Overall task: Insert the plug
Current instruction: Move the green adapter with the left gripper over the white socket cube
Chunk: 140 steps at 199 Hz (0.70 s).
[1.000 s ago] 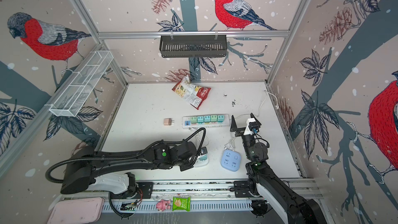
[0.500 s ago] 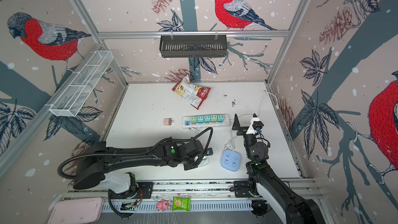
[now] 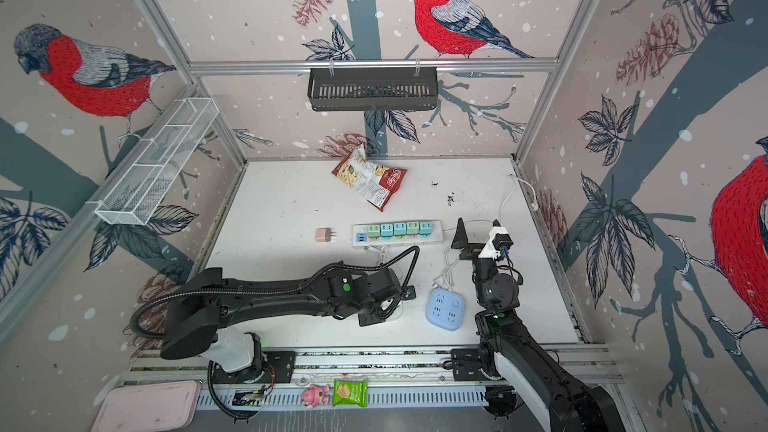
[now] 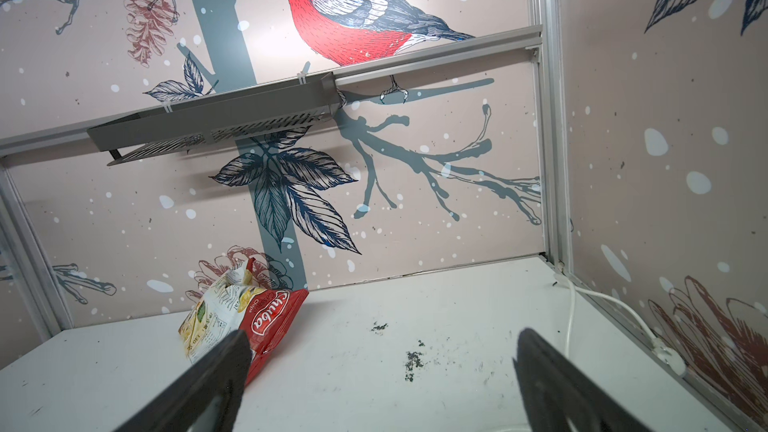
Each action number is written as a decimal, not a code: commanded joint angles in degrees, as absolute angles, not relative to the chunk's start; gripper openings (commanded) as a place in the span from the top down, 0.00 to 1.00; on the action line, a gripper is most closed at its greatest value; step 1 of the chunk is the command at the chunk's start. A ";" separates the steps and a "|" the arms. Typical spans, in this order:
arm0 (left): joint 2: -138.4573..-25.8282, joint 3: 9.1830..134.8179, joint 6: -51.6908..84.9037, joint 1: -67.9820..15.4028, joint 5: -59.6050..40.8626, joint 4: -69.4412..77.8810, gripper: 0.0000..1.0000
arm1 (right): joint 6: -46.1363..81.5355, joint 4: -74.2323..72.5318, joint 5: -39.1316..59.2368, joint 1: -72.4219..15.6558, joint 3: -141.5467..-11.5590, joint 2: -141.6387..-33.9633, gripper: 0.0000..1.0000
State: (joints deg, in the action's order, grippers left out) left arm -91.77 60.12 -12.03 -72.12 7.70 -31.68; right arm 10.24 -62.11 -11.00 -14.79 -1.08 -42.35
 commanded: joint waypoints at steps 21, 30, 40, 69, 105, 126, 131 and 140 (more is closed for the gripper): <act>-93.05 61.46 -13.23 -71.90 7.56 -34.18 1.00 | 12.13 -62.74 -12.95 -14.16 -1.32 -42.01 0.01; -93.35 61.57 -13.27 -71.90 7.56 -34.27 1.00 | 12.54 -62.60 -13.21 -14.02 -1.32 -41.93 0.00; -93.83 61.69 -13.40 -71.77 7.26 -34.28 1.00 | 13.00 -62.44 -13.60 -13.84 -1.32 -41.81 0.01; -94.87 62.09 -13.54 -71.46 6.86 -34.21 1.00 | 14.53 -61.80 -14.91 -13.40 -1.30 -41.53 0.00; -95.38 62.29 -14.03 -70.69 5.37 -34.19 1.00 | 16.34 -61.29 -15.70 -12.63 -1.30 -41.22 0.00; -95.71 62.47 -14.07 -70.23 4.84 -34.39 1.00 | 15.78 -61.76 -14.11 -12.51 -1.23 -41.32 0.01; -95.61 62.46 -13.90 -70.07 4.90 -34.60 1.00 | 15.61 -61.81 -13.73 -12.40 -1.13 -41.31 0.00; -95.16 62.45 -13.73 -69.79 4.92 -34.97 1.00 | 15.14 -62.15 -12.56 -12.48 -1.01 -41.31 0.01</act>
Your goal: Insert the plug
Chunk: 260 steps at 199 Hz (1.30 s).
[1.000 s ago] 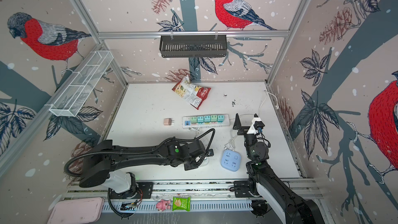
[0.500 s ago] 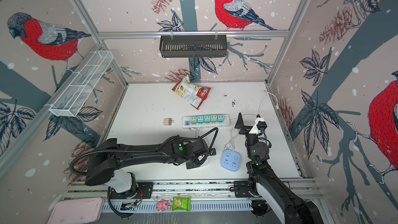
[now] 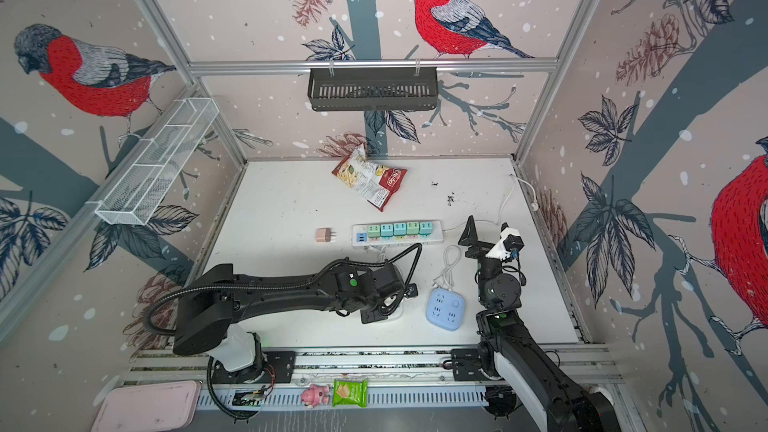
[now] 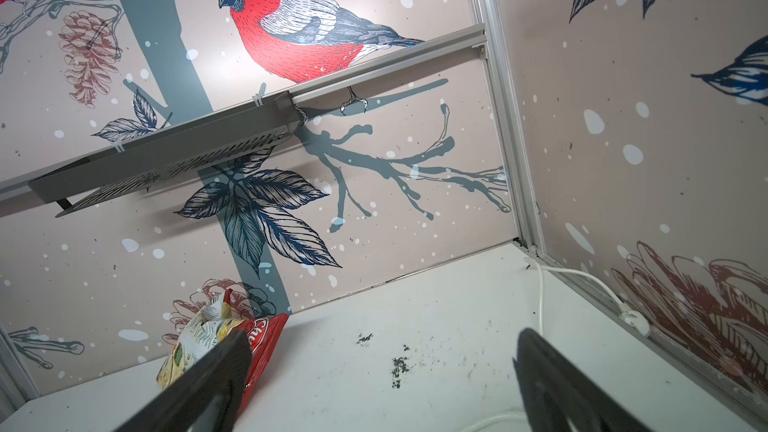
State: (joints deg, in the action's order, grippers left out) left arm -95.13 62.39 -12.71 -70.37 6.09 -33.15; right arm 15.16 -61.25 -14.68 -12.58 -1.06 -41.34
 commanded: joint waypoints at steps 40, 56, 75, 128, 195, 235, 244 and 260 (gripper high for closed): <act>-85.15 58.09 -7.02 -64.49 4.29 -30.72 1.00 | 11.04 -62.44 -3.18 -13.49 -1.90 -40.98 0.01; -78.42 52.39 -3.38 -61.89 2.71 -25.38 1.00 | 8.09 -62.62 -1.66 -16.13 -2.80 -42.16 0.01; -70.51 44.52 0.57 -60.01 2.43 -18.33 1.00 | 2.72 -62.94 -1.79 -21.41 -4.44 -45.24 0.00; -54.17 33.66 12.44 -49.99 -1.08 -6.26 1.00 | -3.02 -60.11 -3.81 -33.72 -12.09 -54.40 0.01; -49.49 30.66 24.03 -42.96 1.62 -3.43 1.00 | -9.08 -55.95 7.49 -38.02 -7.33 -41.90 0.00; -55.43 28.73 36.69 -41.22 1.52 -4.22 1.00 | -11.40 -54.15 9.65 -39.47 -9.68 -46.75 0.01; -56.56 27.70 39.67 -41.22 1.58 -3.81 1.00 | -11.95 -53.44 9.67 -40.08 -10.39 -47.85 0.01; -58.43 25.08 41.50 -41.22 -1.47 -0.06 1.00 | -12.85 -52.60 9.26 -40.98 -11.31 -49.31 0.00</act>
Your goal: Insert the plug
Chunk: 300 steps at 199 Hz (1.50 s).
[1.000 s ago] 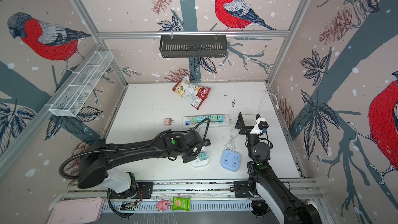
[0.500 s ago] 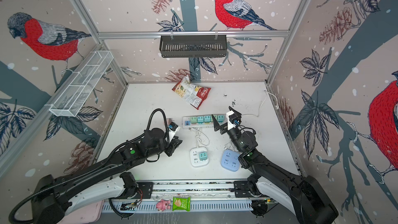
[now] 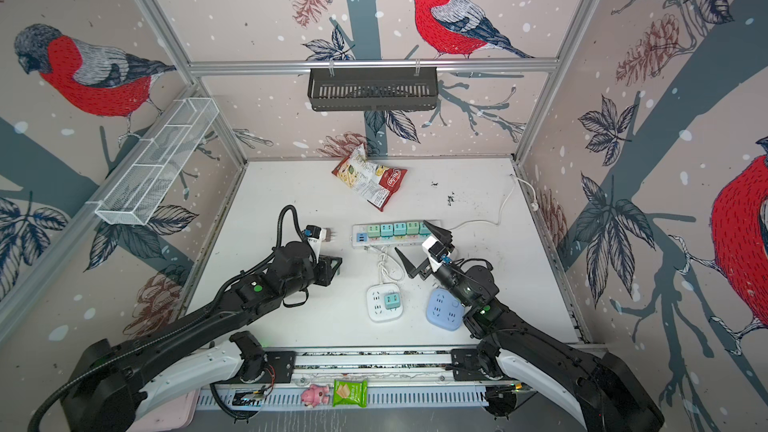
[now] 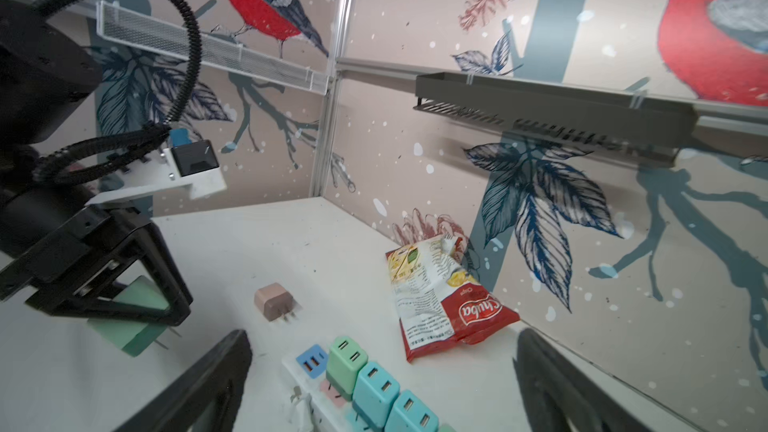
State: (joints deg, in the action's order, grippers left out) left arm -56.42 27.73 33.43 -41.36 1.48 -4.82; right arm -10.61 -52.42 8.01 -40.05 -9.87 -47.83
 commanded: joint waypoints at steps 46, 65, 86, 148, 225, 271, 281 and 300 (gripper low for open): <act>-62.45 21.95 43.28 -41.15 -4.66 7.70 1.00 | -14.02 -51.87 10.12 -41.74 -11.43 -49.83 0.00; -64.33 21.88 43.81 -41.22 -3.09 7.09 1.00 | -14.33 -51.34 10.77 -41.90 -11.43 -49.96 0.00; -65.75 19.58 45.15 -41.20 -5.65 11.94 0.94 | -14.61 -50.81 11.52 -41.97 -11.85 -50.64 0.00; -68.19 19.08 45.88 -41.22 -5.88 13.91 0.64 | -19.09 -42.70 13.45 -47.47 -17.94 -57.73 0.02; -55.82 25.96 42.64 -37.19 5.15 -4.90 0.16 | -21.45 -30.58 13.36 -56.32 -22.81 -64.56 0.02; -40.22 26.52 46.53 -36.26 31.19 -21.07 0.02 | -21.62 -21.05 10.83 -61.23 -31.57 -78.27 0.05; -36.51 24.57 47.15 -35.97 35.06 -22.60 0.02 | -21.58 -18.64 9.31 -61.61 -34.74 -82.67 0.06; -30.23 20.03 48.75 -35.27 39.17 -24.19 0.02 | -21.87 -14.49 6.46 -62.17 -40.86 -91.07 0.10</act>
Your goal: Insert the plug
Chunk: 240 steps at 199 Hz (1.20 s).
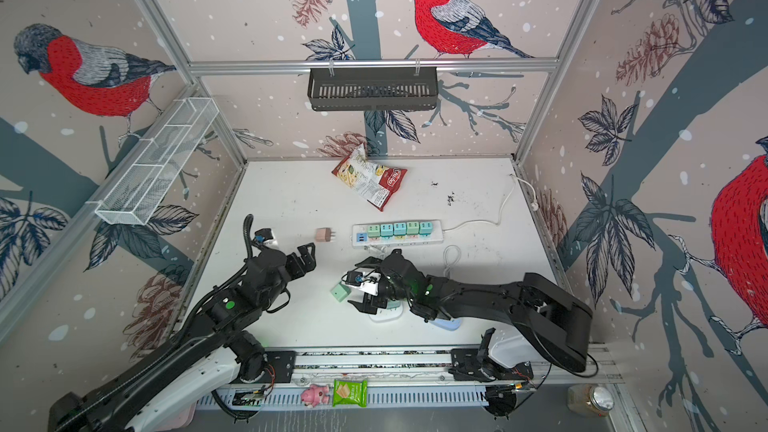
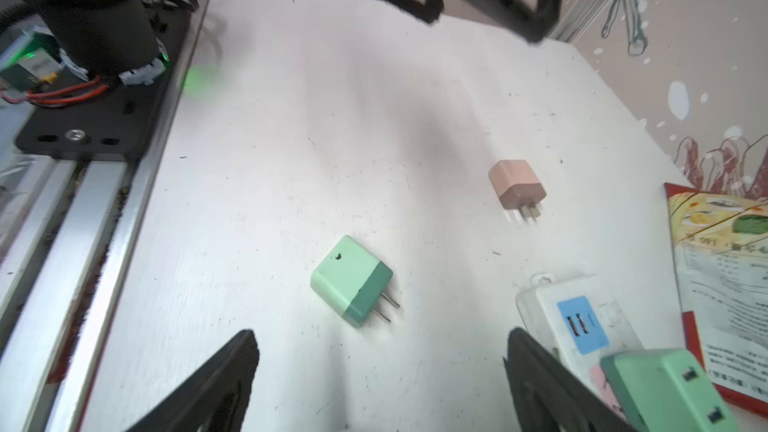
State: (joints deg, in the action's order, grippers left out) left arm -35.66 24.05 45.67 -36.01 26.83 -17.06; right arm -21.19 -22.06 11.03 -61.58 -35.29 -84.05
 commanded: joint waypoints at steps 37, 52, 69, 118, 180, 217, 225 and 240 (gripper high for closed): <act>-23.44 14.17 48.90 -34.65 38.64 -21.42 0.02 | -23.28 -8.13 4.42 -63.19 -51.22 -102.68 0.13; -22.81 13.80 48.33 -34.71 38.41 -20.88 0.02 | -23.61 -6.39 3.26 -63.55 -54.82 -106.47 0.14; -22.88 13.61 47.65 -34.71 37.63 -20.33 0.02 | -23.68 -3.98 1.83 -63.89 -58.60 -110.69 0.17; -23.66 13.63 47.46 -34.72 37.26 -20.10 0.02 | -23.20 0.34 2.56 -64.18 -64.94 -116.54 0.35; -22.78 13.35 47.46 -34.71 37.29 -19.98 0.02 | -20.34 -2.18 2.00 -63.98 -59.59 -112.49 0.33; -23.07 13.41 47.46 -34.71 37.22 -19.87 0.02 | -18.33 -3.77 0.52 -62.77 -56.96 -111.12 0.32; -23.11 13.34 47.46 -34.72 37.20 -19.87 0.02 | -18.05 -3.81 -0.40 -62.67 -56.71 -111.09 0.32; -23.12 13.31 47.46 -34.69 37.21 -19.86 0.02 | -17.60 -3.97 -0.97 -62.34 -56.22 -110.95 0.31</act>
